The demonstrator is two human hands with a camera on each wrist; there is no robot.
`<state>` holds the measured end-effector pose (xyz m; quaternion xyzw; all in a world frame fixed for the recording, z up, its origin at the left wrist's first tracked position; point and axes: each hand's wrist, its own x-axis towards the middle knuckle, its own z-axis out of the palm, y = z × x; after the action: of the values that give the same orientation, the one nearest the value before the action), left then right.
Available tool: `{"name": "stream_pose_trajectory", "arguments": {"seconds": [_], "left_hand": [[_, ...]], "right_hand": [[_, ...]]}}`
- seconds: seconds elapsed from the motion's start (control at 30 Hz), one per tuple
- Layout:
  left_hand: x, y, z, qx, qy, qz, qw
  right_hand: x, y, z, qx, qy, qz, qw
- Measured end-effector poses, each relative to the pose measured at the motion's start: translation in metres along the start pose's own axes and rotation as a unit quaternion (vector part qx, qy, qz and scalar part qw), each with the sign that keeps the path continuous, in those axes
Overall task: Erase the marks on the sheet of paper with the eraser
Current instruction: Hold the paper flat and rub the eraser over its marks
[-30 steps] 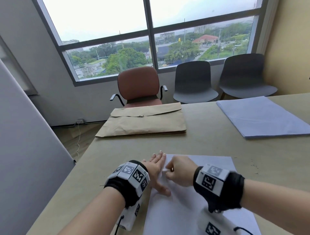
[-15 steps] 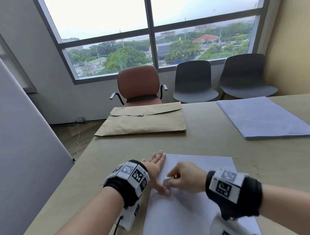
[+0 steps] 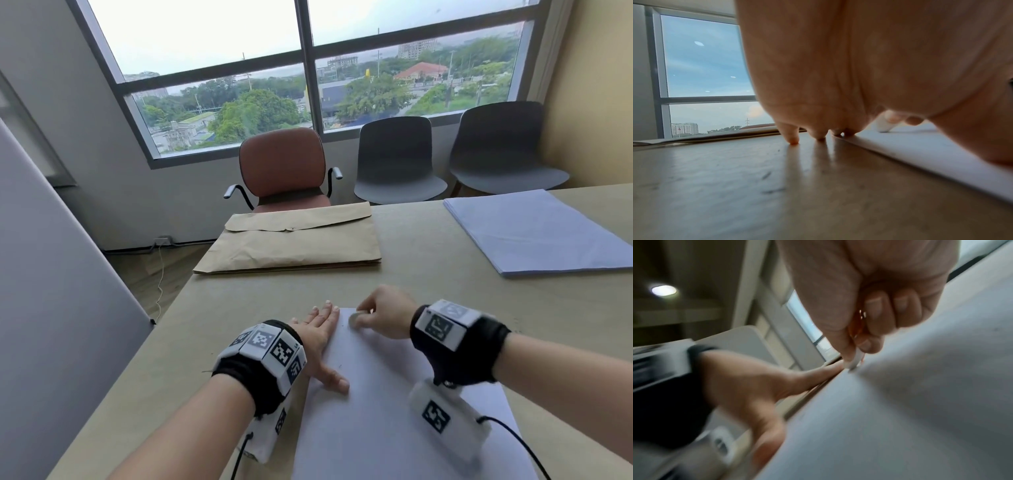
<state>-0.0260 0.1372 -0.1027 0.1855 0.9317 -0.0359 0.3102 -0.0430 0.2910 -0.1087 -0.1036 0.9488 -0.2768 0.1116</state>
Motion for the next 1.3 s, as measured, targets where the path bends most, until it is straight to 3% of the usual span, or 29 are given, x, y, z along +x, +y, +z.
{"name": "stream_pose_trajectory", "arguments": {"seconds": [0.07,0.23,0.4,0.47,0.63,0.83,1.07,1.23,1.3], "left_hand": [[-0.001,0.0,0.0,0.002,0.001,-0.001,1.0],[0.001,0.0,0.001,0.006,-0.002,-0.004,1.0],[0.0,0.0,0.0,-0.001,0.001,-0.002,1.0],[-0.001,0.001,0.0,0.0,0.002,-0.003,1.0],[0.0,0.002,0.001,0.006,0.007,-0.007,1.0],[-0.001,0.001,0.001,-0.004,0.01,-0.003,1.0],[0.001,0.0,0.001,0.0,0.005,-0.005,1.0],[0.0,0.0,0.002,-0.005,0.012,-0.002,1.0],[0.001,0.0,0.003,-0.008,0.012,-0.002,1.0]], "right_hand": [[0.001,-0.002,0.002,-0.013,0.013,0.001,1.0],[-0.029,-0.01,0.017,-0.028,-0.098,-0.053,0.993],[0.007,0.002,-0.003,0.004,-0.001,0.02,1.0],[0.003,0.0,0.001,-0.009,0.006,0.02,1.0],[-0.034,-0.011,0.013,-0.013,-0.127,-0.047,0.991],[0.007,0.003,-0.007,-0.023,-0.015,0.014,1.0],[-0.026,-0.004,0.007,-0.016,-0.117,-0.057,0.991],[0.011,0.006,-0.006,-0.011,-0.006,-0.004,1.0],[0.006,0.003,-0.002,-0.027,-0.018,-0.017,0.999]]}}
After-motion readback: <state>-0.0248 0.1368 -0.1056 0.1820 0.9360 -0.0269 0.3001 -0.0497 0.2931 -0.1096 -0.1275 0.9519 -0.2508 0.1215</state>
